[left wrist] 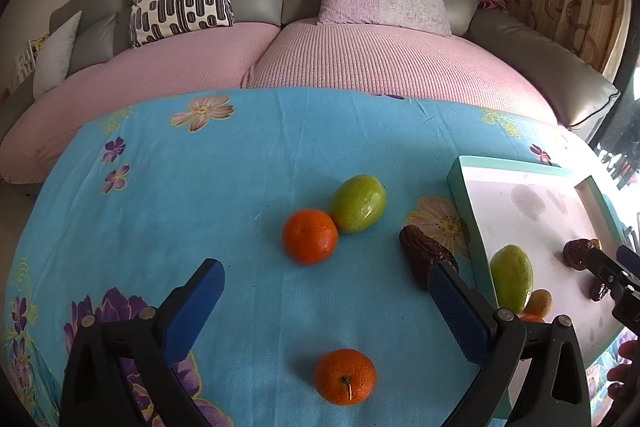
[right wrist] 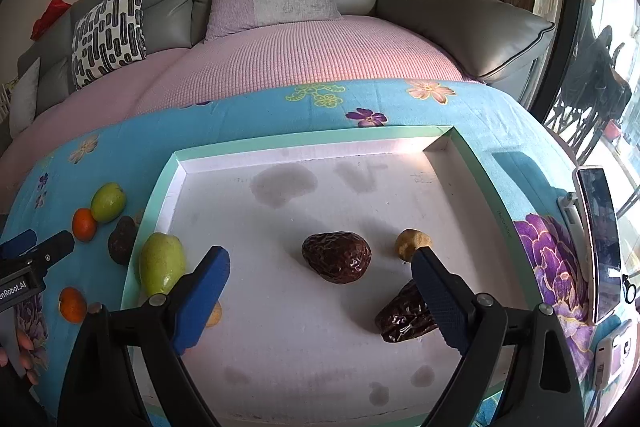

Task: Organize fruits
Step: 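Move both open grippers back from the tray toward the fruits on the cloth, then grasp the tangerine on the cloth with the left gripper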

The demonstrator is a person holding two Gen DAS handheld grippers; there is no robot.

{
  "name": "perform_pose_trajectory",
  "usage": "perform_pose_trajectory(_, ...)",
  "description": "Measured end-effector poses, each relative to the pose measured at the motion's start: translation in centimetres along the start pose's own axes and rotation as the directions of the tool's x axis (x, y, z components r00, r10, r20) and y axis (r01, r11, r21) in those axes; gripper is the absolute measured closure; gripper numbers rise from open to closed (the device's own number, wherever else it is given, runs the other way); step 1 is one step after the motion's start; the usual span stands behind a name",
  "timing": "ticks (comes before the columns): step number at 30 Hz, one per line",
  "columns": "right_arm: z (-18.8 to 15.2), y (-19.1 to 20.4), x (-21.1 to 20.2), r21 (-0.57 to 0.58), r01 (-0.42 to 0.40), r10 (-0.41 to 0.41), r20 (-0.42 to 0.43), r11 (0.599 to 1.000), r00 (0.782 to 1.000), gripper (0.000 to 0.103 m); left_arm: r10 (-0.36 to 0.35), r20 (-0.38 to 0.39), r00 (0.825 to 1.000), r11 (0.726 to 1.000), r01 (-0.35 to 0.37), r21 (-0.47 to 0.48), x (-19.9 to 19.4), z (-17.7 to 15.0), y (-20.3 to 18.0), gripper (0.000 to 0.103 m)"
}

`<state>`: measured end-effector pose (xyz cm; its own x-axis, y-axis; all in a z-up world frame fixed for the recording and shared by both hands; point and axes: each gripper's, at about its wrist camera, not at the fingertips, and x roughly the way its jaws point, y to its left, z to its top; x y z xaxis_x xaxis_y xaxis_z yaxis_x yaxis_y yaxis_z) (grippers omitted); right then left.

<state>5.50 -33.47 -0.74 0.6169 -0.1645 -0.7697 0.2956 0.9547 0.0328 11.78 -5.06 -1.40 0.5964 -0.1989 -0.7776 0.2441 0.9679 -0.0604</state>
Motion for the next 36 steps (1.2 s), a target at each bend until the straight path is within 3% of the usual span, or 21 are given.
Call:
perform_pose_trajectory(19, -0.2, 3.3, -0.4, -0.048, -0.107, 0.108, 0.011, 0.993, 0.994, 0.010, 0.011, 0.020, 1.000, 0.996, -0.009, -0.093, -2.2, -0.7, 4.9, 0.000)
perform_pose_trajectory(27, -1.0, 5.5, -0.7, -0.089, -0.113, 0.111, -0.030, 0.990, 0.993, 0.010, -0.057, -0.034, 0.998, 0.997, 0.055, -0.061, -1.8, -2.3, 3.6, 0.001)
perform_pose_trajectory(30, -1.2, 5.9, -1.3, -0.098, -0.104, 0.102, -0.026, 0.990, 0.994, 0.010, -0.102, -0.066, 0.993, 0.994, 0.099, -0.051, -1.5, -2.9, 2.6, 0.010)
perform_pose_trajectory(34, -1.2, 5.5, -1.7, -0.073, -0.105, 0.104, -0.018, 0.992, 0.994, 0.010, -0.122, -0.095, 0.988, 0.992, 0.120, -0.023, -1.0, -3.4, 1.5, 0.011)
perform_pose_trajectory(36, -1.2, 5.5, -1.8, -0.074, -0.092, 0.091, -0.015, 0.993, 0.996, 0.010, -0.125, -0.110, 0.986, 0.992, 0.124, -0.009, -0.7, -3.6, 1.1, 0.020)
